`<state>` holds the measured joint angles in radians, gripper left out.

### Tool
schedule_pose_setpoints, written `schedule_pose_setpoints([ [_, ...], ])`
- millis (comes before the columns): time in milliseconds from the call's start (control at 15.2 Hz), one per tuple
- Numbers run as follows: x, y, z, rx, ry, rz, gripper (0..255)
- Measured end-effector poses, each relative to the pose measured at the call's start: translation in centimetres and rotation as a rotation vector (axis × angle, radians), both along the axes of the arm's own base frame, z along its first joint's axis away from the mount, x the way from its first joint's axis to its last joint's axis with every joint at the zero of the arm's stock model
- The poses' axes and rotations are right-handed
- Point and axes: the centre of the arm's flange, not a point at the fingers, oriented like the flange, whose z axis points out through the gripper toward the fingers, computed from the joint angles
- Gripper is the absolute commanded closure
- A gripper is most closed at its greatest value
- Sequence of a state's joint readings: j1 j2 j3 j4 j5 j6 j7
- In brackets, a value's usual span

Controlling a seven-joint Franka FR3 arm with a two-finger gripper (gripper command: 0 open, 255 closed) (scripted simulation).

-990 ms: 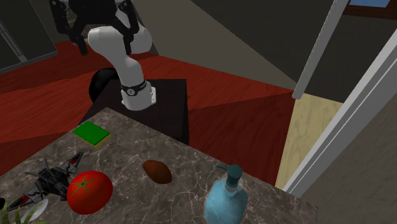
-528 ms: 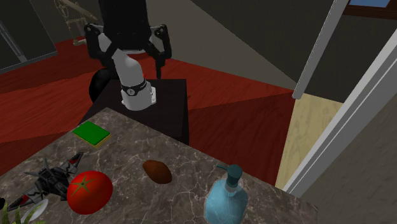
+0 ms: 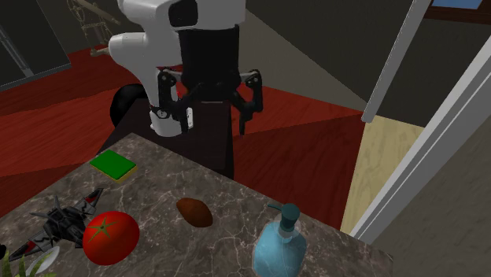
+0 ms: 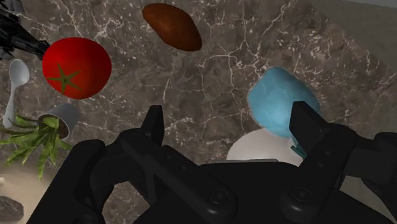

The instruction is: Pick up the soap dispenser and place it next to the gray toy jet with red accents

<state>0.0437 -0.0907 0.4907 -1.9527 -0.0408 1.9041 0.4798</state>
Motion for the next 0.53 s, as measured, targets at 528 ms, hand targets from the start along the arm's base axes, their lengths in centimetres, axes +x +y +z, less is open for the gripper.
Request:
schedule_pose_setpoints([
  [528, 6.3, 7.8, -4.2, -0.008, 0.008, -0.036, 0],
])
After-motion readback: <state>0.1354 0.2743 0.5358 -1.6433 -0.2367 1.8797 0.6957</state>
